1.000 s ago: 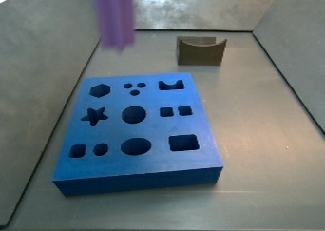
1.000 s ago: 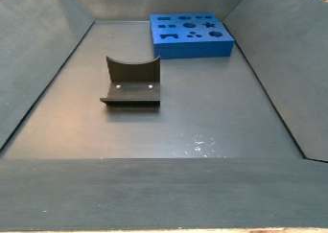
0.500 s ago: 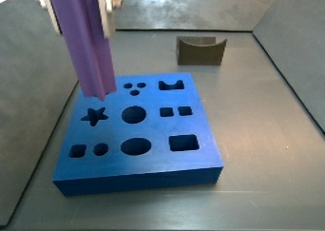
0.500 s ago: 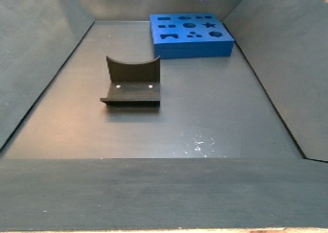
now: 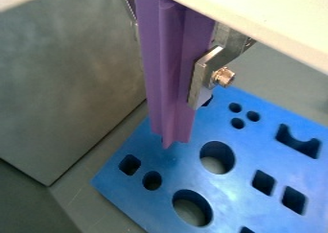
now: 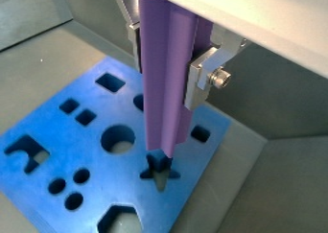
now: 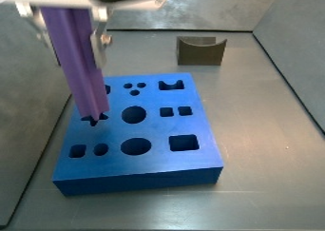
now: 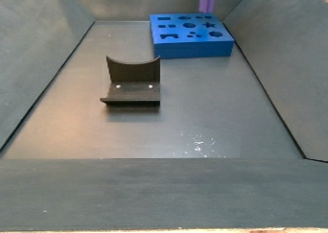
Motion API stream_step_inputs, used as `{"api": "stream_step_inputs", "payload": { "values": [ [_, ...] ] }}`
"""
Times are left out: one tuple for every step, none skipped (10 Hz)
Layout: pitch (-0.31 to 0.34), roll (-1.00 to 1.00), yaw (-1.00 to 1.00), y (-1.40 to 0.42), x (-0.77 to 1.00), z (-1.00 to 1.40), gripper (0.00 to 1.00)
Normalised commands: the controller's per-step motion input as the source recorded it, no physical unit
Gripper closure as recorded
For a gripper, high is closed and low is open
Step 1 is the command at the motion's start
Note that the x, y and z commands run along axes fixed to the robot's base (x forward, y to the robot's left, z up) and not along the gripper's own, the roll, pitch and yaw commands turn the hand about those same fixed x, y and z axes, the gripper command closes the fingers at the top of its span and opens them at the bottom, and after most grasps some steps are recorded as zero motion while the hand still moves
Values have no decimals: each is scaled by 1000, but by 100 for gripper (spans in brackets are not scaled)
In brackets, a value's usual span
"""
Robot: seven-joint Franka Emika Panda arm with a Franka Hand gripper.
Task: Pick up the star object. Move up. Move to above the board. Insert the star object.
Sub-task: Insert the star object.
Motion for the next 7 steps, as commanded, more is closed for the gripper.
{"api": "stream_step_inputs", "payload": {
  "values": [
    [0, 0, 17, 0, 0, -29, 100],
    [0, -54, 151, 360, 97, 0, 100],
    [0, -36, 66, 166, 0, 0, 100],
    [0, 0, 0, 0, -6, -23, 100],
    [-34, 64, 20, 0, -77, -314, 100],
    [-80, 126, 14, 40, -163, -506, 100],
    [0, 1, 0, 0, -9, -31, 100]
  ]
}}
